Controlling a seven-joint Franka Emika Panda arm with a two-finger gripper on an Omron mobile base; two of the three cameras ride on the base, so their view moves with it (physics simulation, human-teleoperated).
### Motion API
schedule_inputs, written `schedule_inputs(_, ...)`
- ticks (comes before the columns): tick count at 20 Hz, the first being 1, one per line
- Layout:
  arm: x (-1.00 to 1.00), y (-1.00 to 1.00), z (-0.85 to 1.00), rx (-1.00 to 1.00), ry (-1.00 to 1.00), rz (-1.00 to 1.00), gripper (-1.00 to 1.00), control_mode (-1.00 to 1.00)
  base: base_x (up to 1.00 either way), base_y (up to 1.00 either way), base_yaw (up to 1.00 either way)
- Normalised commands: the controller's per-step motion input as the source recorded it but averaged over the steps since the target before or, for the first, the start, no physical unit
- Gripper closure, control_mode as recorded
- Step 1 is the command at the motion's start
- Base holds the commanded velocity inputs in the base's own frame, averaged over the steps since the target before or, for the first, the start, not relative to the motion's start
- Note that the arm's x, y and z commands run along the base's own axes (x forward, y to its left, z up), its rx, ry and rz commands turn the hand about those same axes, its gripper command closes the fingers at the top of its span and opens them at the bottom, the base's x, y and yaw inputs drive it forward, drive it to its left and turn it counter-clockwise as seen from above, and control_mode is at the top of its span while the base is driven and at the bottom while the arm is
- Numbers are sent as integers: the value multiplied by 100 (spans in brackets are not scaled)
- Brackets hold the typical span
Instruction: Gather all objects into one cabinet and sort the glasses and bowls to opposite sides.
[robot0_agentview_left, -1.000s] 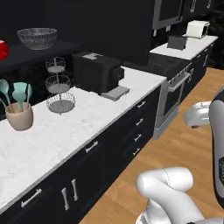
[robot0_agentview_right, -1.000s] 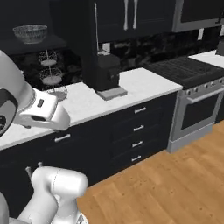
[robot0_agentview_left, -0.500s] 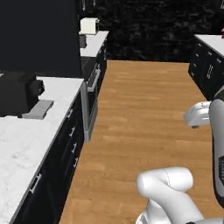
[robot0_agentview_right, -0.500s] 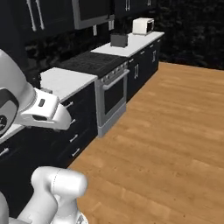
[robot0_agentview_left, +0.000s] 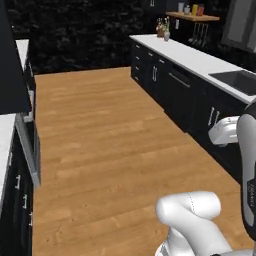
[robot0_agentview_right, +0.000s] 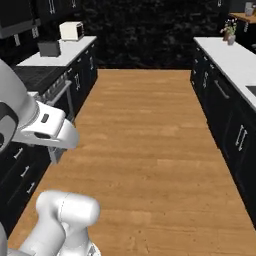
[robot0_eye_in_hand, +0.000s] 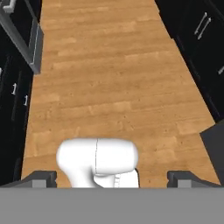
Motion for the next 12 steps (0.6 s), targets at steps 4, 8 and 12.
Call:
schedule_inputs(4, 0, 0, 0, 0, 0, 0, -100, 100, 26, 0, -57)
schedule_inputs(8, 0, 0, 0, 0, 0, 0, -100, 100, 28, 0, -48)
schedule_inputs(12, 0, 0, 0, 0, 0, 0, -100, 100, 23, 0, -49)
